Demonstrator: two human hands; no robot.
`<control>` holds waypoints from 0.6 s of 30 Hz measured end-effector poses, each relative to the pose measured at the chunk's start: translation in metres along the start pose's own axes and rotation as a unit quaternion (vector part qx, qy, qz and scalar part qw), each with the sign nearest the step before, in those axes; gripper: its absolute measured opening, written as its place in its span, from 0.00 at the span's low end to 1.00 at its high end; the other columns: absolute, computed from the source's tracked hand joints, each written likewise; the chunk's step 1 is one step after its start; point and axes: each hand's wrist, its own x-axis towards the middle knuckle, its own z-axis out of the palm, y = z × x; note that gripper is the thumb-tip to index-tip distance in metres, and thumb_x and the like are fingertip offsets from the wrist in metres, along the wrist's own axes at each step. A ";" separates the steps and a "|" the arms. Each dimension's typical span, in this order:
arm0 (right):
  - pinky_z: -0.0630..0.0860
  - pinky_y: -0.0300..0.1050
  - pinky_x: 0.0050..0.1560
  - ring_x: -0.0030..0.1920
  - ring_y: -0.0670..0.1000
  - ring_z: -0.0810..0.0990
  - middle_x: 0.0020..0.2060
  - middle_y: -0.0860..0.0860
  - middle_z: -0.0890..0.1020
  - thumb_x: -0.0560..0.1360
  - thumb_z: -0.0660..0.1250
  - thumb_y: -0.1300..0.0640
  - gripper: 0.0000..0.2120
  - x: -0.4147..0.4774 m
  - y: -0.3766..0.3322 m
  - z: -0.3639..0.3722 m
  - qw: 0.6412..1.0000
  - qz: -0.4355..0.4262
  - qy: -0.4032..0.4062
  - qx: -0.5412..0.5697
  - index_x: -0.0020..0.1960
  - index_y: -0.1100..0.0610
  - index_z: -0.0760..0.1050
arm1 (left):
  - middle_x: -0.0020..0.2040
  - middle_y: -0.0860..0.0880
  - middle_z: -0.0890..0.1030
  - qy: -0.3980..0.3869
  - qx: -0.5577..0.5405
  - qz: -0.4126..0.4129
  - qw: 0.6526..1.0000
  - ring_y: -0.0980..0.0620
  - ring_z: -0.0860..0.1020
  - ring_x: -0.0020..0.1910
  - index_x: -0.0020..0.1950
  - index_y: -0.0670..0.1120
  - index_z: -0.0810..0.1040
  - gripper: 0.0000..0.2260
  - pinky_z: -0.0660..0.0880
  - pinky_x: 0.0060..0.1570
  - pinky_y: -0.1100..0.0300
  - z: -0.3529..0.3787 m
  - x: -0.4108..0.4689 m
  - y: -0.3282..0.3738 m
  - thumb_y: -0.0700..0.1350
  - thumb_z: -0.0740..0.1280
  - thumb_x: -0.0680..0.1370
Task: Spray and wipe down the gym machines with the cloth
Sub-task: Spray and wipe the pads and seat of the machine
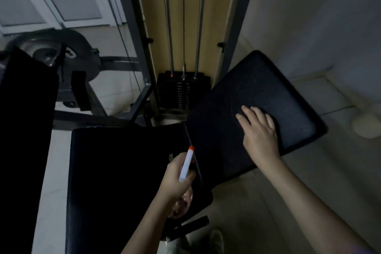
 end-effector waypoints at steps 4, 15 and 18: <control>0.69 0.59 0.60 0.61 0.61 0.74 0.61 0.59 0.77 0.68 0.65 0.72 0.19 0.025 0.031 -0.028 0.998 0.036 0.045 -0.025 0.58 0.62 0.78 | 0.40 0.49 0.77 -0.036 -0.017 0.039 0.998 0.54 0.76 0.38 0.47 0.47 0.75 0.09 0.73 0.37 0.65 0.000 0.025 0.045 0.40 0.62 0.68; 0.66 0.56 0.62 0.64 0.59 0.70 0.66 0.56 0.72 0.80 0.58 0.56 0.20 0.050 0.058 -0.063 0.974 0.226 0.016 -0.004 0.71 0.59 0.66 | 0.45 0.41 0.78 -0.084 -0.004 0.122 0.989 0.45 0.77 0.43 0.50 0.40 0.75 0.13 0.74 0.39 0.59 0.007 0.068 0.111 0.41 0.62 0.68; 0.69 0.51 0.57 0.61 0.60 0.72 0.65 0.58 0.73 0.82 0.52 0.52 0.21 0.069 0.072 -0.069 0.963 0.257 -0.051 0.067 0.71 0.60 0.65 | 0.44 0.41 0.79 -0.090 -0.019 0.122 0.988 0.47 0.78 0.40 0.50 0.42 0.75 0.11 0.73 0.38 0.63 0.011 0.077 0.116 0.41 0.64 0.68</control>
